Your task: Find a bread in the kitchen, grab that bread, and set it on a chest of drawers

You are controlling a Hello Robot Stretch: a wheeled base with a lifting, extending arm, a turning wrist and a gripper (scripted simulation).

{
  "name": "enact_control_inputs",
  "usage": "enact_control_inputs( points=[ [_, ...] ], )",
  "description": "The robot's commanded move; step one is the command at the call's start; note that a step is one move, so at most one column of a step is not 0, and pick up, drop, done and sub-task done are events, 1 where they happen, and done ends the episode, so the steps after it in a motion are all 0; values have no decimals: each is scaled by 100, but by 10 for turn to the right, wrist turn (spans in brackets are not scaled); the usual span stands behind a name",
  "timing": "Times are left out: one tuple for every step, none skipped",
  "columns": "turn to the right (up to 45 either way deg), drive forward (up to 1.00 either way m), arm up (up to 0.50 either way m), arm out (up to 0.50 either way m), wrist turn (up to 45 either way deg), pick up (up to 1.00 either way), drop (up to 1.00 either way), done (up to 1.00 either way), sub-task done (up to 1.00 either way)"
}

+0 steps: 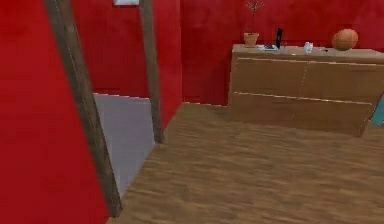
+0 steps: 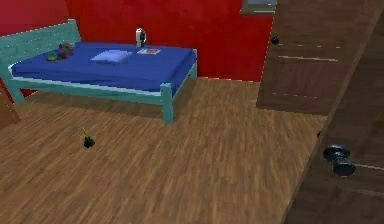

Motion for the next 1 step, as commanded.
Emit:
enact_control_inputs(
  points=[
    [-30,0,0,0,0,0,0,0,0]
  ],
)
